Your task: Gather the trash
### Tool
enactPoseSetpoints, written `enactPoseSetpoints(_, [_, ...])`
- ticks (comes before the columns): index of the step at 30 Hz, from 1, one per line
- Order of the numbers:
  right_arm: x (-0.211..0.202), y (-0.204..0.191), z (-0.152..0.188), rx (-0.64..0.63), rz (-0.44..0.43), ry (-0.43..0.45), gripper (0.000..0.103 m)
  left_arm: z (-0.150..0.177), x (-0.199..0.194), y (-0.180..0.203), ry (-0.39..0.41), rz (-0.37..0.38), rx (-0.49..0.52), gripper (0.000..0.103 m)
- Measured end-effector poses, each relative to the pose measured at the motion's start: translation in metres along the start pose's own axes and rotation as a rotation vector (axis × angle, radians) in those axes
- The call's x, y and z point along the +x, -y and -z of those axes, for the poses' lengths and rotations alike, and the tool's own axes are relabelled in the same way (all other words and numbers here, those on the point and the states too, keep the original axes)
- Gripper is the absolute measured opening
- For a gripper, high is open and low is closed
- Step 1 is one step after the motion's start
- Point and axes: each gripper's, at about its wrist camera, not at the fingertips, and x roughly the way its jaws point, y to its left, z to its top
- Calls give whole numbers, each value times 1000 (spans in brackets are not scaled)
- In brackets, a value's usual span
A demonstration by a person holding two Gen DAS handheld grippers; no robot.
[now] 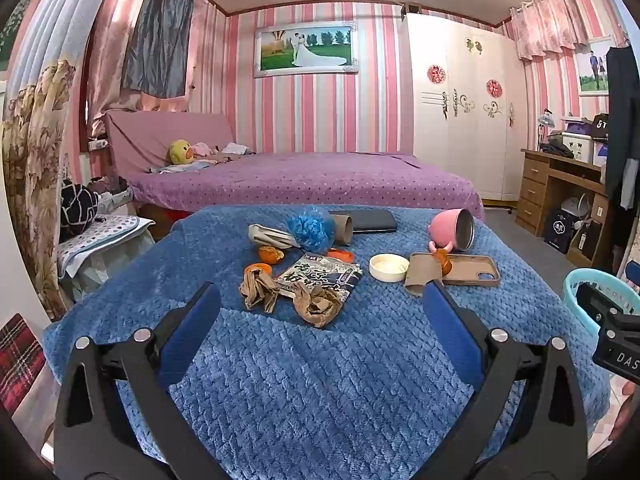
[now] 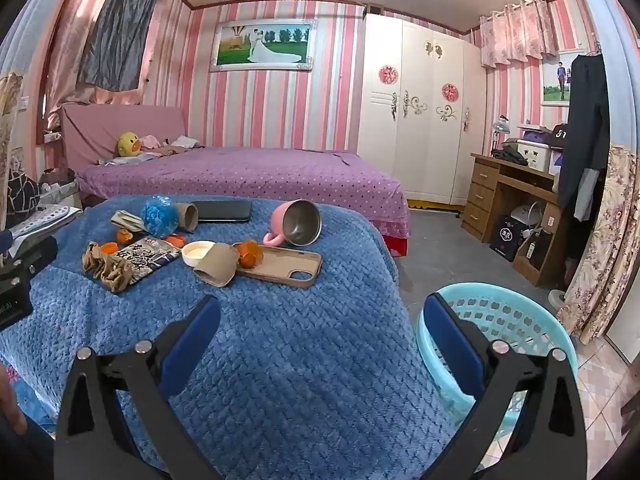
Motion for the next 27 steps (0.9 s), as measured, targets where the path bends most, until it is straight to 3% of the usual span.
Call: enactPoseSetpoints(27, [-4,6,-2,-4,21,2,99,0,0,2,8,-11,28,98])
